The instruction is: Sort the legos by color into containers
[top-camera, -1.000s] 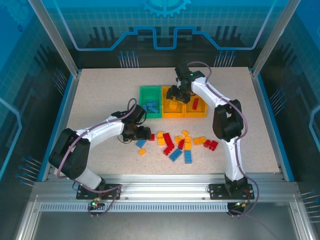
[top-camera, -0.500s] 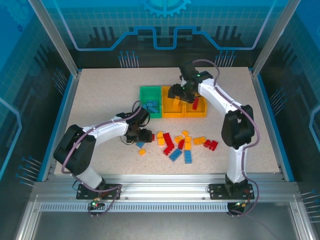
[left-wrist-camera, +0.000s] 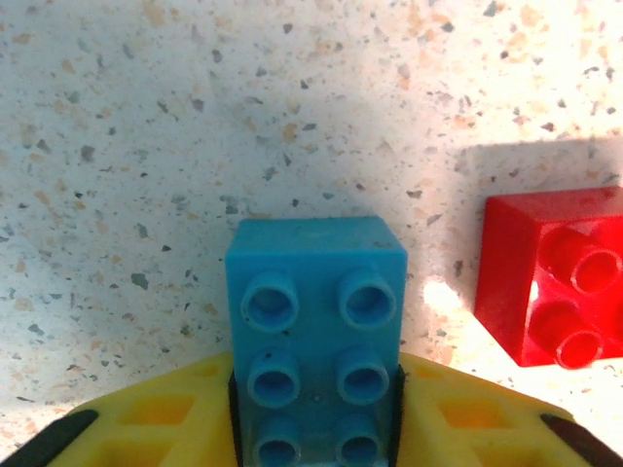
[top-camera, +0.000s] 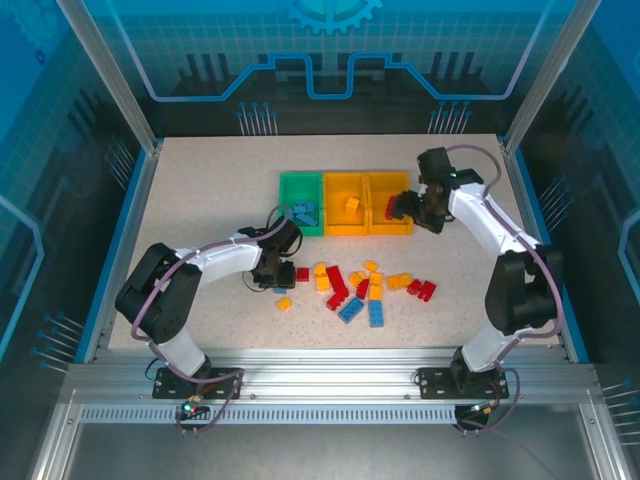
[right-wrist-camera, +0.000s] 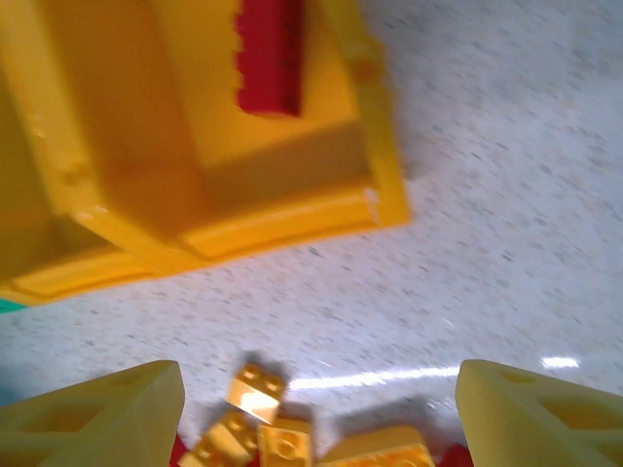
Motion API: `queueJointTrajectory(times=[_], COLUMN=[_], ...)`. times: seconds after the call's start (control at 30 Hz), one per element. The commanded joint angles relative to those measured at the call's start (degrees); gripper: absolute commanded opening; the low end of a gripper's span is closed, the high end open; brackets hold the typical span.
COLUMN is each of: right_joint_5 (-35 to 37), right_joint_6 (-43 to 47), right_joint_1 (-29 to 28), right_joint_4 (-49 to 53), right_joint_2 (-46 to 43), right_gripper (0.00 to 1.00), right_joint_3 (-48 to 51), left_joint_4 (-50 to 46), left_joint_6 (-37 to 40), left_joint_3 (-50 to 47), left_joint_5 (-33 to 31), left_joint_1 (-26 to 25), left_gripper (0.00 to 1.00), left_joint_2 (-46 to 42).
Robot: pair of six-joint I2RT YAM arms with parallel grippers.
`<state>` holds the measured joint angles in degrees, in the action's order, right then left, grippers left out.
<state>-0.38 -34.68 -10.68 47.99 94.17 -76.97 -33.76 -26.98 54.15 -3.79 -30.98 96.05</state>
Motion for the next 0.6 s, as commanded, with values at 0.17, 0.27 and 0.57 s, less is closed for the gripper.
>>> queueJointTrajectory(times=[0.17,0.27,0.57], right_joint_5=[2.3,1.3,-0.9], right_joint_6=[-0.9,-3.1,-7.7], right_joint_1=[2.4,2.7,2.8], right_joint_4=[4.1,4.2,1.2], right_joint_2=[-10.2,-13.9,-18.0], right_gripper=[0.78,0.79,0.75], right_joint_3=[13.5,18.7,30.1], left_joint_4=[-3.8,-5.9,-6.1], left_joint_6=[0.4,1.3,6.7], left_joint_3=[4.9,8.2,21.7], left_joint_5=[-3.0,-4.6,-4.3], left_joint_1=[-0.4,-0.2,3.5], left_gripper=[0.32,0.32,0.33], left_joint_2=[-3.9,-5.8,-3.2])
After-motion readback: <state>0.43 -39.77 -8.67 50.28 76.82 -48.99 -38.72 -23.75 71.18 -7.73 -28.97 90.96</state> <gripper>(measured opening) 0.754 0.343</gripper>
